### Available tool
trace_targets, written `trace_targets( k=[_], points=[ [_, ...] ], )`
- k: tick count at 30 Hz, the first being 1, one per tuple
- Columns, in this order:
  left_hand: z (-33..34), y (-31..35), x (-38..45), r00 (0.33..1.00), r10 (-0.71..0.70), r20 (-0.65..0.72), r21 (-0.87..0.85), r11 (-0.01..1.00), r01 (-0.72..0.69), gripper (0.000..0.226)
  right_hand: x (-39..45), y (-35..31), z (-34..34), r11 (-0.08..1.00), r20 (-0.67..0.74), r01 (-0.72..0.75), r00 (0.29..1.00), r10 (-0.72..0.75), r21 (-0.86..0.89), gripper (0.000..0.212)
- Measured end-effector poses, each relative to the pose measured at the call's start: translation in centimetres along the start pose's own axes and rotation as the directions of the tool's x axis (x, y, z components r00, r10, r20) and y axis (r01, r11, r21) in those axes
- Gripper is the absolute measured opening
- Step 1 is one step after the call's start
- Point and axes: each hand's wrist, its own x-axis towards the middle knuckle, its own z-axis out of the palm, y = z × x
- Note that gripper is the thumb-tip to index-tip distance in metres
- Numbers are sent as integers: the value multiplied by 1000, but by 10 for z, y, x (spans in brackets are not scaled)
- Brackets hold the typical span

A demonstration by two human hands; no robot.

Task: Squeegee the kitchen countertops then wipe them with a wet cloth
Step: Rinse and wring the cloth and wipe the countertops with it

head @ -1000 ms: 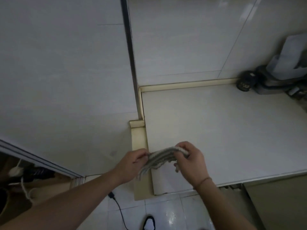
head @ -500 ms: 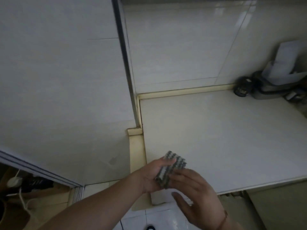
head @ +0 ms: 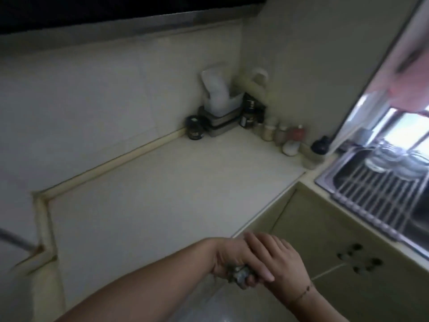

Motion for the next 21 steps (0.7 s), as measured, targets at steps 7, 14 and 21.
trace_targets(
  k=[7,14,21],
  points=[
    [121,153,176,979,40,199,344,933,-108,25,-106,185,-115,901,-55,-319,947,318,-293,25],
    [239,240,323,963,197,183,737,621,-267,35,-202,300,-188,540,30,-696,600,799,-473,52],
    [287,284,404,894,408,187,943,180,-279,33,-223,378,-205,274,72,-832,274,959,-483,41]
  ],
)
